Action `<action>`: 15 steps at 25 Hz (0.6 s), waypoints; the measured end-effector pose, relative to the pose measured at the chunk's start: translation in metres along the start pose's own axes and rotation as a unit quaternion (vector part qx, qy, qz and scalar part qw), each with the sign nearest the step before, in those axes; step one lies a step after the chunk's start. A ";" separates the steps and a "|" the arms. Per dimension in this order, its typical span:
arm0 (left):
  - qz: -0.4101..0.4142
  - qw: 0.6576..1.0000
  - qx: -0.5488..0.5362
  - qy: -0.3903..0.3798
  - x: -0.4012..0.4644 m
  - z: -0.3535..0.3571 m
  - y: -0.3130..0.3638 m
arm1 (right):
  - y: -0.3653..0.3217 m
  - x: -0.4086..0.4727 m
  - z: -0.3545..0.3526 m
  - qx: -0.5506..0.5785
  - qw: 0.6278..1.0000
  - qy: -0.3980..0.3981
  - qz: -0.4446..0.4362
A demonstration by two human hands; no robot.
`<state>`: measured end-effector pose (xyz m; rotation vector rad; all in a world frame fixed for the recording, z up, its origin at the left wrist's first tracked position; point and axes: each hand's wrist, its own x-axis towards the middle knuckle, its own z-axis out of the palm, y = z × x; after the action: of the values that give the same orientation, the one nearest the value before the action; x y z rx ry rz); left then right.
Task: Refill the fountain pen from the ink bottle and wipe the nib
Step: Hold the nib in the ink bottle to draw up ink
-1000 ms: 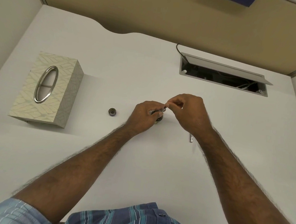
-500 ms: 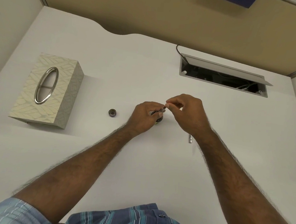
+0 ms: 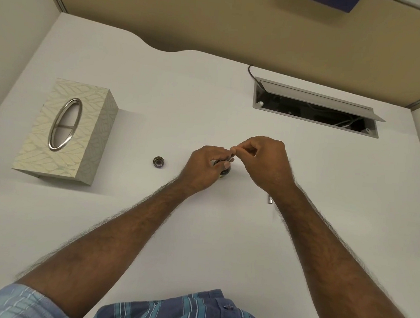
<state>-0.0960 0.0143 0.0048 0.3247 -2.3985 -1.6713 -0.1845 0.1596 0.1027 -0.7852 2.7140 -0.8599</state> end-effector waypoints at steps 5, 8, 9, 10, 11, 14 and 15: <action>-0.005 1.000 0.006 0.019 0.000 0.002 -0.003 | 0.001 0.000 0.001 0.025 1.000 -0.006 -0.004; 0.006 1.000 0.011 0.022 0.001 0.001 -0.003 | 0.004 -0.001 -0.001 0.028 0.999 -0.023 -0.028; 0.010 1.000 0.010 0.015 0.001 0.001 -0.003 | 0.004 -0.001 -0.002 0.029 0.999 -0.022 -0.025; 0.014 1.000 0.012 0.010 0.001 0.001 -0.002 | 0.004 0.000 -0.002 0.028 0.999 -0.019 -0.017; 0.015 1.000 0.011 0.007 0.001 0.001 -0.002 | 0.004 0.000 -0.001 0.026 1.000 -0.013 -0.006; 0.008 1.000 0.008 0.015 0.000 0.000 -0.002 | 0.006 0.001 0.002 0.023 1.000 0.003 0.018; 0.006 1.000 0.009 0.018 0.000 0.000 -0.002 | 0.006 0.001 0.003 0.031 0.999 0.002 0.018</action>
<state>-0.0955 0.0141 0.0026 0.3383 -2.3871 -1.6252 -0.1869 0.1619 0.0972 -0.7199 2.6824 -0.9334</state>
